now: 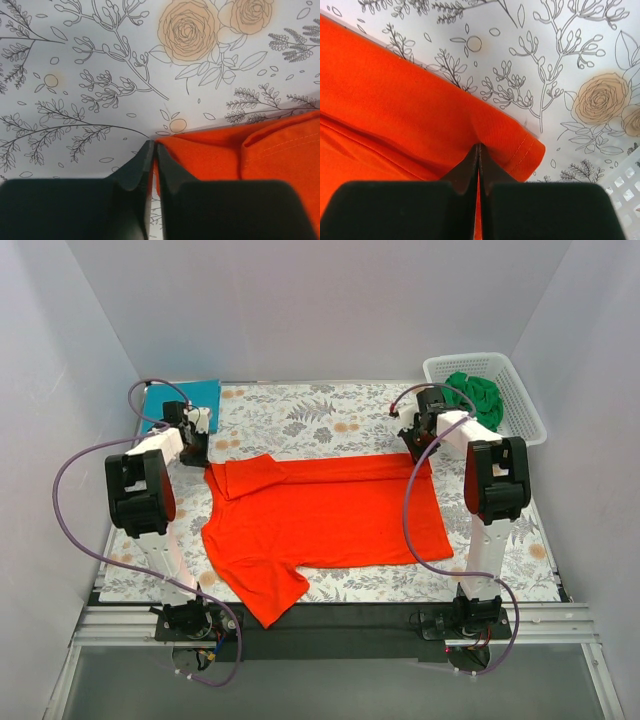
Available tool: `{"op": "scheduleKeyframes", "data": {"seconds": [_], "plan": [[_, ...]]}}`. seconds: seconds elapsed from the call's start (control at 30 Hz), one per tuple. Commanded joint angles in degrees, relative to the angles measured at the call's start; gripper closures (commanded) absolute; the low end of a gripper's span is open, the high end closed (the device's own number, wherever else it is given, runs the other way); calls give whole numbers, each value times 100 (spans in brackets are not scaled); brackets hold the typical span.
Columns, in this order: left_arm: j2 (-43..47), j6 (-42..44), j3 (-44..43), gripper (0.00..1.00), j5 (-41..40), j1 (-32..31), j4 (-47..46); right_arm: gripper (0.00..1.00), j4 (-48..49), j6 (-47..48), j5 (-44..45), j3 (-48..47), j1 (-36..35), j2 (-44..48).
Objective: Fold and stack the t-shirts
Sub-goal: Fold the tshirt
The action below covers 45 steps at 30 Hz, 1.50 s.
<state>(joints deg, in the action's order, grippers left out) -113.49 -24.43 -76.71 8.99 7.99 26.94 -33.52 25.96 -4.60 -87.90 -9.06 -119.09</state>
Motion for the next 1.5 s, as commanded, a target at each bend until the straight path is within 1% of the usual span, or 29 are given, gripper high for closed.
{"op": "scheduleKeyframes", "data": {"seconds": [0.0,0.03,0.07,0.1,0.17,0.2,0.23,0.27,0.33,0.37,0.47,0.53,0.63,0.67,0.8,1.13,1.33,1.37,1.4,1.47], "plan": [[-182,96,-344,90,-188,98,188,97,126,-196,13,-157,-70,-177],[-165,105,-475,81,-118,98,241,94,109,-205,-40,-175,-78,-133],[-130,139,-520,75,-65,98,285,88,91,-222,-76,-175,-70,-80],[-86,140,-590,67,-21,106,373,84,100,-257,-137,-175,-70,25],[116,140,-740,62,163,124,435,77,47,-275,-216,-210,-78,166],[195,148,-758,59,242,124,479,75,30,-284,-295,-219,-78,280],[309,157,-793,59,295,115,488,74,-23,-293,-357,-236,-70,333],[362,166,-871,58,531,115,531,71,-75,-293,-427,-298,-70,386],[459,149,-899,57,682,115,620,69,-146,-319,-603,-342,-78,500],[520,122,-907,57,918,106,637,68,-207,-319,-656,-351,-78,544],[547,26,-890,56,1130,72,716,66,-356,-267,-761,-351,-70,641],[504,-44,-872,56,1429,54,813,66,-471,-161,-779,-351,-70,632],[363,-167,-872,53,1632,-25,901,66,-700,-21,-841,-272,-61,588],[328,-203,-864,51,1658,-43,910,65,-726,41,-858,-220,-61,597],[179,-300,-863,50,1693,-139,910,61,-805,129,-893,-43,-61,667],[-217,-291,-855,50,1658,-342,840,60,-876,243,-832,115,1,729],[-147,-282,-697,59,1623,-430,725,60,-920,340,-770,185,71,773],[-112,-282,-688,61,1649,-438,716,60,-928,349,-770,194,80,782],[-33,-273,-679,66,1676,-439,681,60,-937,349,-762,203,97,782],[81,-273,-618,71,1737,-439,664,60,-937,358,-770,220,97,791]]}}
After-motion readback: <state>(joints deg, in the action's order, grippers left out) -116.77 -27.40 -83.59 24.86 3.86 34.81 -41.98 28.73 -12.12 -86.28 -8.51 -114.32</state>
